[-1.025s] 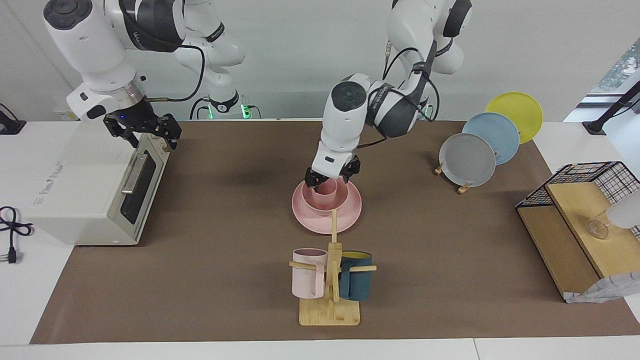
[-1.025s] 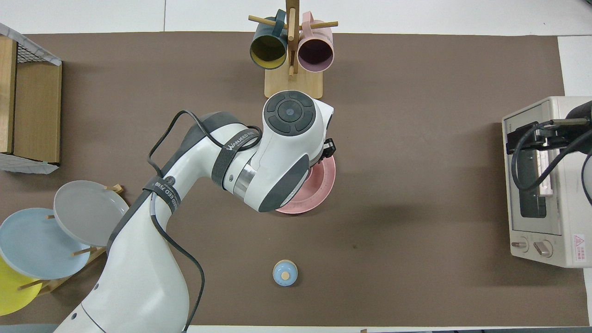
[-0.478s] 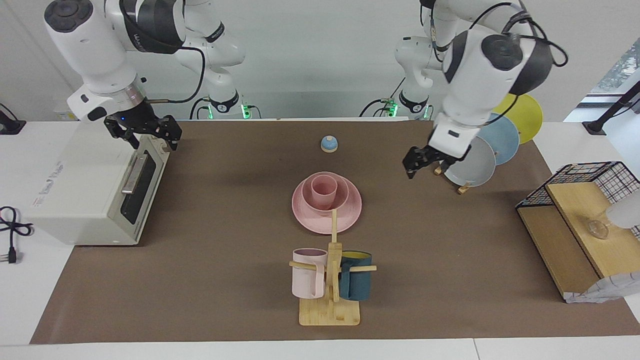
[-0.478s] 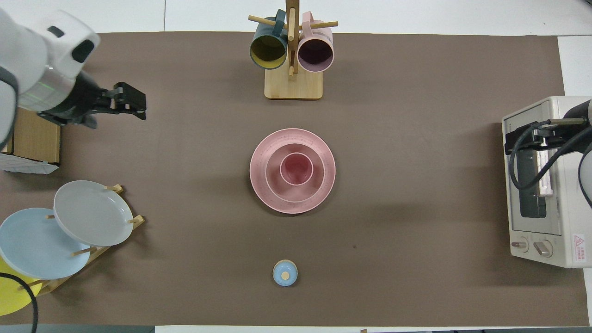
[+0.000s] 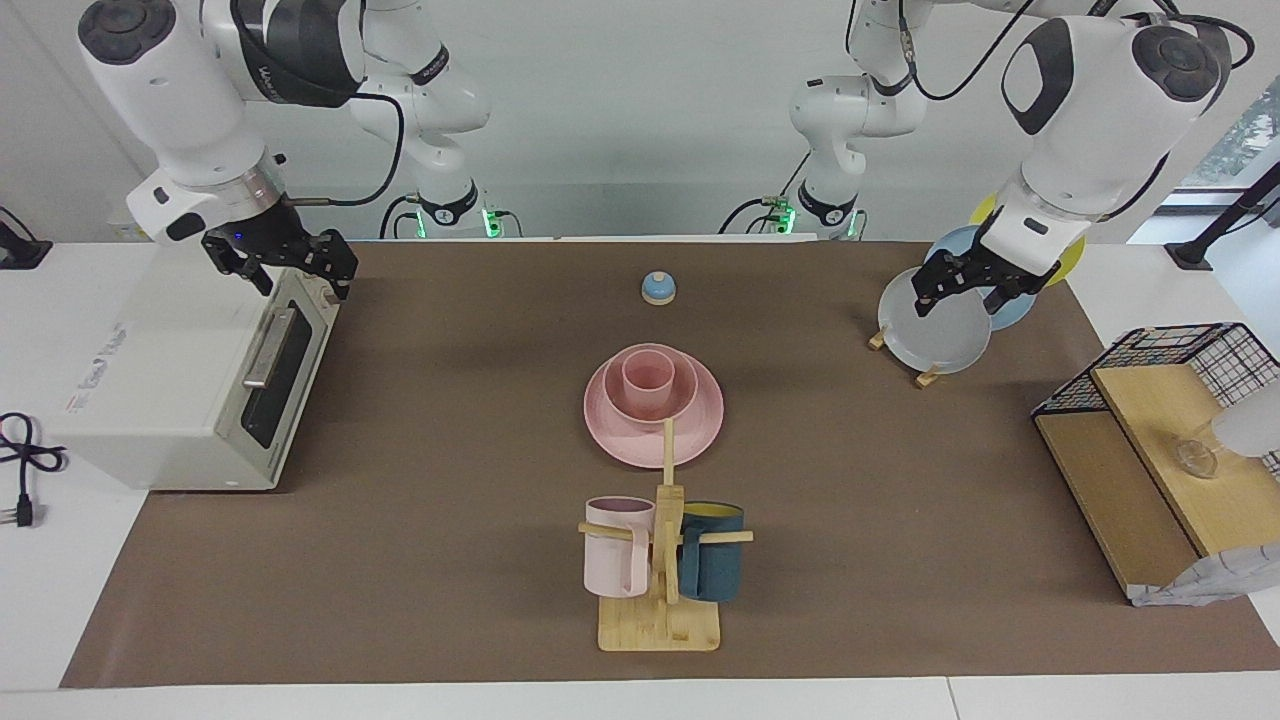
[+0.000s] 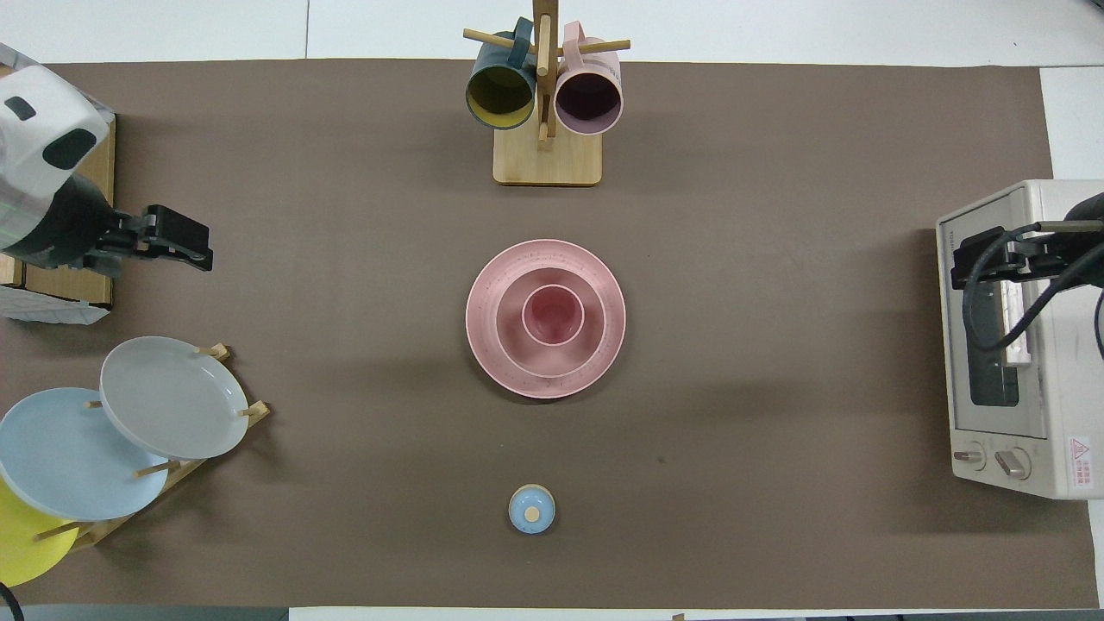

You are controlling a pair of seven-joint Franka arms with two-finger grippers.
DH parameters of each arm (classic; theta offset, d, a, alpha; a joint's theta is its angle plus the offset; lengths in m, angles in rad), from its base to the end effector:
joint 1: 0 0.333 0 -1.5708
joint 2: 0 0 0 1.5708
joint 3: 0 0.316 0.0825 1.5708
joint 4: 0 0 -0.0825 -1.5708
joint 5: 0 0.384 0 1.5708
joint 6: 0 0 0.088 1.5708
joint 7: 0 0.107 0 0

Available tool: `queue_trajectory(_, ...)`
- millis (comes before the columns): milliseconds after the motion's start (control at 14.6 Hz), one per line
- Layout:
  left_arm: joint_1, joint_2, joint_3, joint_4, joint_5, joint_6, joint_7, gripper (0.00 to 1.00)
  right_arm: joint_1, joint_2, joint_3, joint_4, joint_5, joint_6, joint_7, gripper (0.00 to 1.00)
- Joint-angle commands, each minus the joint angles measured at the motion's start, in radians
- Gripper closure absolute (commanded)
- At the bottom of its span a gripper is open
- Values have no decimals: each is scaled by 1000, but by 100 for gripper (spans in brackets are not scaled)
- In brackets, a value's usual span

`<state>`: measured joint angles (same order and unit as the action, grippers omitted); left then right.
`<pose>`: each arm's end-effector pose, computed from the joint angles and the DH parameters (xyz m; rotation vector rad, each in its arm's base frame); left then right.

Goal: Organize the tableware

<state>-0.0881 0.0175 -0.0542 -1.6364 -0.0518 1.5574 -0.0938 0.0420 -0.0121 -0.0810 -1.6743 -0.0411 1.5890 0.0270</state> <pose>0.5485 -0.0840 0.5830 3.0957 -0.0723 -0.1581 0.5480 -0.0260 0.5840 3.0983 -0.0987 -0.1139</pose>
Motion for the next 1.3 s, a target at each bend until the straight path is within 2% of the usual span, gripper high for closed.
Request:
queue_trajectory(0, 10, -60, -4, -56, 9, 12, 54, 0, -24, -8, 13, 7, 21, -20, -22, 0)
queue_trajectory(205, 15, -53, -7, 6, 50, -3, 68, 0, -13, -8, 13, 8, 21, -17, -19, 0)
queue_trajectory(410, 18, -57, -16, 26, 56, -45, 68, 0, -20, -9, 13, 7, 23, -18, -19, 0)
queue_trajectory(1230, 16, -68, -19, 6, 50, -53, 51, 0, -19, -9, 12, 7, 23, -17, -21, 0)
